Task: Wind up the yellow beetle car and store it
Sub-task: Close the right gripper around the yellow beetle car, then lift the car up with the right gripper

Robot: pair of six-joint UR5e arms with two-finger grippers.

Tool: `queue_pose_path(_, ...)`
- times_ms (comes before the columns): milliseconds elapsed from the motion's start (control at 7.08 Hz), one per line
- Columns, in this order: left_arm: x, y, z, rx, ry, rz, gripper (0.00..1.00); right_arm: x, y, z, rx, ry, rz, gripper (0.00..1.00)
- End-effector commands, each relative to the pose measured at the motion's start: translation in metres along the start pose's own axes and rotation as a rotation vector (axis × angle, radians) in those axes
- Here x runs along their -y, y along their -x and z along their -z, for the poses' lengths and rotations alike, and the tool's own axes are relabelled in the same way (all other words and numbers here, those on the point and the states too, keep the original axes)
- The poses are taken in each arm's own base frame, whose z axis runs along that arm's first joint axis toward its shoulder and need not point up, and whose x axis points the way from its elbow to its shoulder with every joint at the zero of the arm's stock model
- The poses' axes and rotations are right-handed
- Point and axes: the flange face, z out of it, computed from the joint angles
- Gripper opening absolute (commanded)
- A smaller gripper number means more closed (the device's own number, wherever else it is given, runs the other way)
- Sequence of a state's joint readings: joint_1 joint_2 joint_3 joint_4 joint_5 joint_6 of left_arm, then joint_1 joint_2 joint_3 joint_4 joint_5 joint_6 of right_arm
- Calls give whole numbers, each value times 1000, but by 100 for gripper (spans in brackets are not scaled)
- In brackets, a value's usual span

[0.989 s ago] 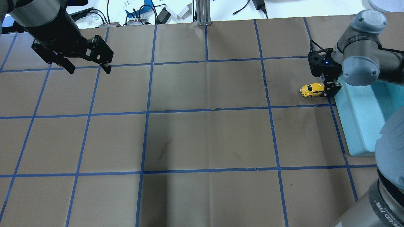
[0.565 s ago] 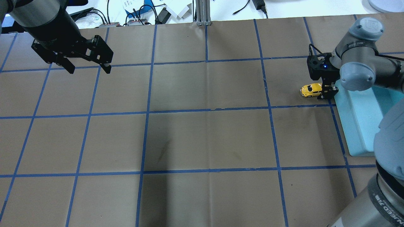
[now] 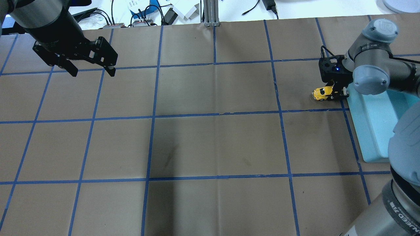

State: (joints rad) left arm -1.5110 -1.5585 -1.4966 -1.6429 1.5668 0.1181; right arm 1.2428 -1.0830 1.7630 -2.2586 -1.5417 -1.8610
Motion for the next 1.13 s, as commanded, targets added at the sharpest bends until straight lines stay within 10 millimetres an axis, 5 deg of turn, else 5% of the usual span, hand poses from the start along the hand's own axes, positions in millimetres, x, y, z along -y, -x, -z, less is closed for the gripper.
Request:
queue_pose_path(0, 0, 0, 0, -1, -1, 0, 100, 7, -6, 21, -37, 7, -31, 7)
queue_pose_path(424, 0, 0, 0, -1, -1, 0, 100, 38, -23, 99, -100, -25, -54, 8)
queue_pose_path(848, 0, 0, 0, -1, -1, 0, 100, 27, 1, 157, -116, 89, -396, 7)
queue_pose_path(989, 1, 0, 0, -1, 0, 0, 100, 1, 6, 159, -107, 89, -588, 7)
